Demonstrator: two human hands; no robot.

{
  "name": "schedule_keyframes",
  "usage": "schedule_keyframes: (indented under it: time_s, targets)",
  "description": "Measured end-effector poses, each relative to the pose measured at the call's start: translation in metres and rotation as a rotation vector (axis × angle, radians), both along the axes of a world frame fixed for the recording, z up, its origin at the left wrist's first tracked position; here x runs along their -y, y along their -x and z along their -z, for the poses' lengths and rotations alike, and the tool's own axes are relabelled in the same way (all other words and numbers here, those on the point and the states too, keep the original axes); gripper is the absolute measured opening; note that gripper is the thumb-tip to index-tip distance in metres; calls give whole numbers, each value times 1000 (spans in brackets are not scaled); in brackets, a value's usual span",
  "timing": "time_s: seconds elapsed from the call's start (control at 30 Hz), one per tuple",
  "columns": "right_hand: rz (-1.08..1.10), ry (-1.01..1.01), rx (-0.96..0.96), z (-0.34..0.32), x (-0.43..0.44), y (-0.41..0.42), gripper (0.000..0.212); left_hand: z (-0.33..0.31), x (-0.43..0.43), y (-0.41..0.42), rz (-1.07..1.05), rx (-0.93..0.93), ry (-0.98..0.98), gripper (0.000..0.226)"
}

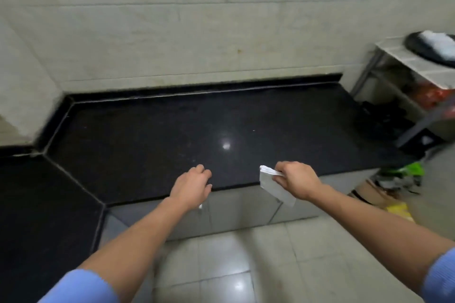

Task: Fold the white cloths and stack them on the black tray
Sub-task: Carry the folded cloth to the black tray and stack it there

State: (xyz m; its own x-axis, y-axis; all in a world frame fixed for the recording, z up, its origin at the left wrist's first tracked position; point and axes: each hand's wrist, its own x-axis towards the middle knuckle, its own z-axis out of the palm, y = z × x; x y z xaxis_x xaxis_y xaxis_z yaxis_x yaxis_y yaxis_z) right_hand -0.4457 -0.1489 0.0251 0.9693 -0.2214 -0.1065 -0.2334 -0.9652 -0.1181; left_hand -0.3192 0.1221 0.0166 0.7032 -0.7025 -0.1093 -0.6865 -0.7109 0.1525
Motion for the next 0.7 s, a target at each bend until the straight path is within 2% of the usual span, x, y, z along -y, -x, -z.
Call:
schedule_keyframes:
  time_s: [0.13,0.4,0.7]
  targets:
    - [120,2,-31,-2,99,73,20,7,122,47,150,-35,15,32]
    - [382,31,48,-23,248,195,21,-8,315,116,438,-20,33,31]
    - [610,33,99,-39,389,253,18,-14,499,132,652,4,78,34]
